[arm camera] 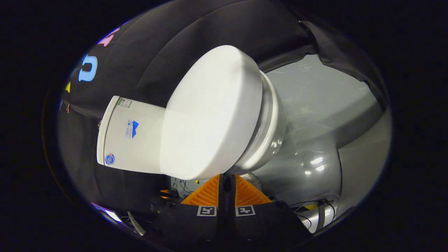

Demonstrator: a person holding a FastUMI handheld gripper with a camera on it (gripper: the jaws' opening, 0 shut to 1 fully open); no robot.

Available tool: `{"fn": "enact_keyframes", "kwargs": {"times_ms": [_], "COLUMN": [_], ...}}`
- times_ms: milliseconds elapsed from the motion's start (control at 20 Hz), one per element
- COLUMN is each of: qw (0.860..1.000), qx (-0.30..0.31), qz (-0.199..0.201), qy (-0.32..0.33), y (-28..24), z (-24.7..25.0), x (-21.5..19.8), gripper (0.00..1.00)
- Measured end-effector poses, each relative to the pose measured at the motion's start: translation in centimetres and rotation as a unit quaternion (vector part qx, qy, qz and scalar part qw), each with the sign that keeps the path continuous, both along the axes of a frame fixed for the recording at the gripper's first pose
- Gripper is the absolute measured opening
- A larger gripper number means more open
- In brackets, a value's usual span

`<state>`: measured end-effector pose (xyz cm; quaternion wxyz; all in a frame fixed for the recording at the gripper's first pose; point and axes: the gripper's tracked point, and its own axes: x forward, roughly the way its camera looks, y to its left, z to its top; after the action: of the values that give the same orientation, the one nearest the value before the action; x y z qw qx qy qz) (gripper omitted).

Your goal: Open the toilet lid.

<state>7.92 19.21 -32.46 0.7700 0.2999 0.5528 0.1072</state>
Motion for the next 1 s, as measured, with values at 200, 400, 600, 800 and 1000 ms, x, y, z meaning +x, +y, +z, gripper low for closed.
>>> {"fn": "enact_keyframes", "kwargs": {"times_ms": [200, 400, 600, 800, 1000], "qw": [0.999, 0.993, 0.980, 0.967, 0.959], "qx": [0.001, 0.036, 0.008, -0.014, -0.001], "qz": [0.024, 0.045, 0.098, 0.132, 0.153], "qy": [-0.046, -0.104, -0.175, -0.219, -0.241], "y": [0.8, 4.8, 9.5, 12.3, 15.3], "z": [4.3, 11.0, 15.8, 18.3, 20.6], "x": [0.5, 1.4, 2.2, 2.8, 3.0], "gripper": [0.05, 0.05, 0.05, 0.05, 0.05]}}
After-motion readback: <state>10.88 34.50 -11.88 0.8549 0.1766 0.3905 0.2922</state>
